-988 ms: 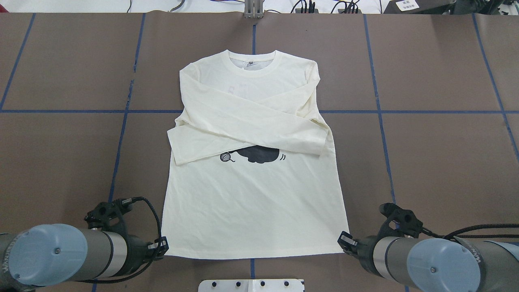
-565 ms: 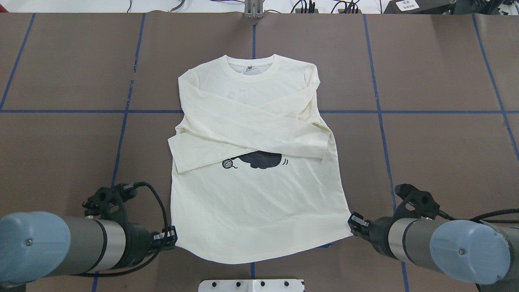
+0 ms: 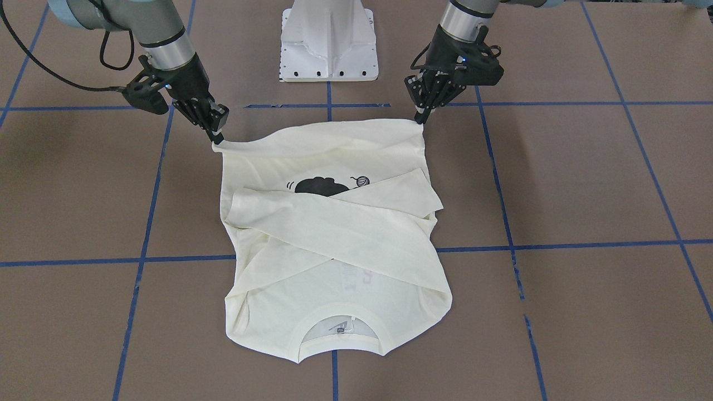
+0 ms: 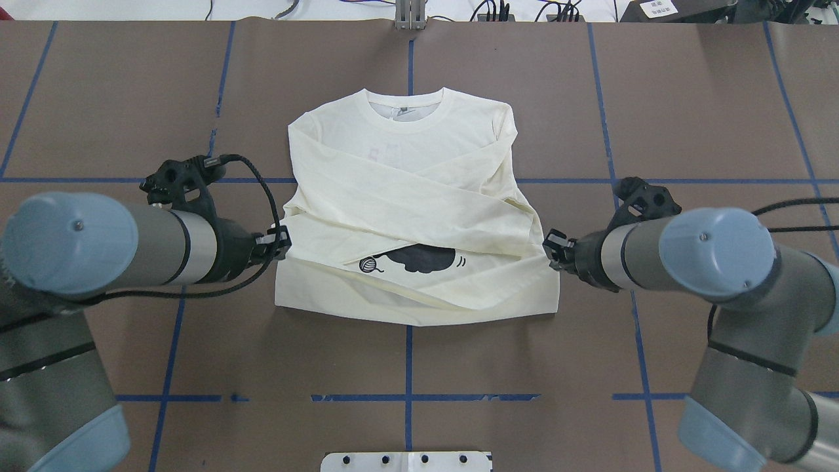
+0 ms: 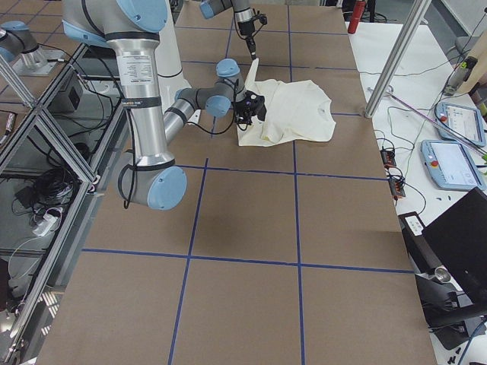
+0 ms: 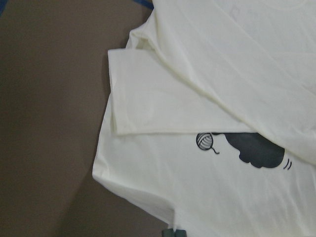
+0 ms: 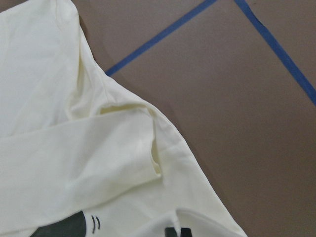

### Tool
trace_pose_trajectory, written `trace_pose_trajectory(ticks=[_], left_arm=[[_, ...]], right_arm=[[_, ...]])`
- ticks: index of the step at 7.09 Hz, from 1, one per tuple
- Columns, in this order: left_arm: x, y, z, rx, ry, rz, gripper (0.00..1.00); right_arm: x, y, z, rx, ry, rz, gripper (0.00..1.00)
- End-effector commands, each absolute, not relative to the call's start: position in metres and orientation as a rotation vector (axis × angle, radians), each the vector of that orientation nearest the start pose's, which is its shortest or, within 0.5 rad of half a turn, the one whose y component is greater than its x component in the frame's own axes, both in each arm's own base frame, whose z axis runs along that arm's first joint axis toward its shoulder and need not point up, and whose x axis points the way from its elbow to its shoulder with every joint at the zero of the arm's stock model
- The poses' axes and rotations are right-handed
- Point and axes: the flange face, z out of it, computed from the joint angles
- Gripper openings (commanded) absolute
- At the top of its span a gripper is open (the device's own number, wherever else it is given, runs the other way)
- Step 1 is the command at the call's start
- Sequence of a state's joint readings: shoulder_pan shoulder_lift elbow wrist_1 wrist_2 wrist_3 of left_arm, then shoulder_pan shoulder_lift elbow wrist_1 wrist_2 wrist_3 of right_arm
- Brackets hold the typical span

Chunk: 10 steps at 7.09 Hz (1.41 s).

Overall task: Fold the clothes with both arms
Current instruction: 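Lift the hem with both grippers and fold it toward the collar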

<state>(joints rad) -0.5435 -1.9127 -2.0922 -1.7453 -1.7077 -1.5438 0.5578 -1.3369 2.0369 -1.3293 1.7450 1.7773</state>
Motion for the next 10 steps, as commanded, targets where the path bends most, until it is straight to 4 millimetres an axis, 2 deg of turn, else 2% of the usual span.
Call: trace_pose_trajectory(ticks=[1, 2, 3, 4, 5, 7, 8, 10], left_arm=[[0.401, -0.453, 0.243, 0.23, 0.977, -0.463, 0.0], [0.407, -0.485, 0.249, 0.25, 0.973, -0.49, 0.0], [0.413, -0.518, 0.27, 0.268, 0.968, -0.52, 0.0], [0.42, -0.54, 0.288, 0.286, 0.963, -0.521, 0.0], [0.429, -0.557, 0.309, 0.308, 0.942, -0.497, 0.0], [0.446, -0.575, 0.325, 0.309, 0.92, -0.497, 0.0], [0.445, -0.586, 0.335, 0.331, 0.931, -0.49, 0.0], [0.448, -0.589, 0.346, 0.325, 0.917, -0.489, 0.0]], right_arm=[[-0.393, -0.488, 0.297, 0.04, -0.938, 0.642, 0.0], [-0.399, -0.528, 0.302, 0.058, -0.906, 0.646, 0.0], [-0.412, -0.56, 0.308, 0.07, -0.863, 0.636, 0.0], [-0.424, -0.585, 0.307, 0.068, -0.84, 0.649, 0.0], [-0.439, -0.603, 0.314, 0.066, -0.804, 0.637, 0.0], [-0.458, -0.628, 0.325, 0.058, -0.749, 0.628, 0.0], [-0.463, -0.637, 0.328, 0.055, -0.731, 0.628, 0.0], [-0.473, -0.664, 0.312, 0.052, -0.715, 0.645, 0.0]])
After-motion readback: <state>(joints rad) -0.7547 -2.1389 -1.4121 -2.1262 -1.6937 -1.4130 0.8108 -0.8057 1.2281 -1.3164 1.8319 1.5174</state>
